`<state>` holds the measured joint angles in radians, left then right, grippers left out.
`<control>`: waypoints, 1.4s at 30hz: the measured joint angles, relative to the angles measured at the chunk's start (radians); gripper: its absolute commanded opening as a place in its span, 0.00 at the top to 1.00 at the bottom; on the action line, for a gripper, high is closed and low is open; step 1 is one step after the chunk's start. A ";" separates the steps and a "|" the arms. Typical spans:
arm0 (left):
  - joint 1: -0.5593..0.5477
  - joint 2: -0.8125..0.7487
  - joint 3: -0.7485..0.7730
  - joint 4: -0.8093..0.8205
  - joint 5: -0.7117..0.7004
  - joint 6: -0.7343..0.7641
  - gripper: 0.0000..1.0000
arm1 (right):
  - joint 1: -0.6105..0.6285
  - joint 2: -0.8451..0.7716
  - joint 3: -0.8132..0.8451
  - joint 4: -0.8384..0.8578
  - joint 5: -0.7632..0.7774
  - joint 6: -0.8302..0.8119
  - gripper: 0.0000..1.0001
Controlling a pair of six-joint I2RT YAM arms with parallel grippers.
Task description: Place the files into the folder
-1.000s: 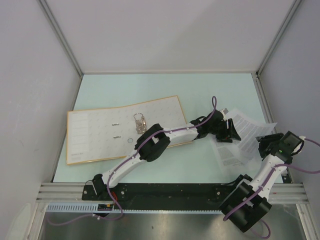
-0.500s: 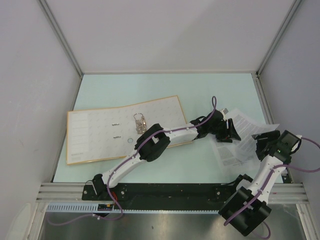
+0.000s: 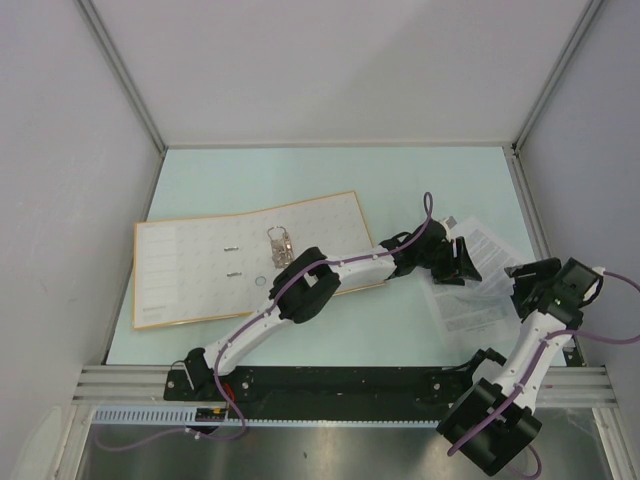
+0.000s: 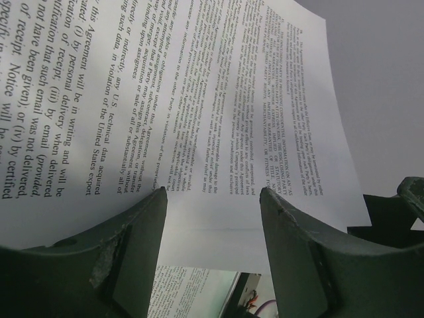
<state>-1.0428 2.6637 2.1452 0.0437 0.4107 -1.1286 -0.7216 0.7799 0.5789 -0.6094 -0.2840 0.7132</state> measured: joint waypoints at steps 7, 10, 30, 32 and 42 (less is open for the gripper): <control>0.002 0.001 0.000 0.003 0.009 0.000 0.35 | -0.001 0.000 0.039 0.000 0.064 -0.035 0.30; 0.003 0.002 0.000 0.003 0.011 -0.001 0.35 | -0.001 0.000 0.053 0.001 0.084 -0.044 0.31; 0.004 0.002 0.000 0.006 0.014 -0.008 0.35 | -0.048 0.015 -0.064 0.013 0.086 -0.033 0.37; 0.004 0.002 0.000 0.006 0.015 -0.008 0.35 | -0.061 0.015 -0.084 0.016 0.085 -0.033 0.40; 0.005 0.002 0.000 0.006 0.019 -0.008 0.35 | -0.068 0.006 -0.093 0.015 0.154 -0.004 0.63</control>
<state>-1.0378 2.6656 2.1452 0.0502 0.4297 -1.1362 -0.7891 0.7856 0.4854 -0.5941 -0.1299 0.7094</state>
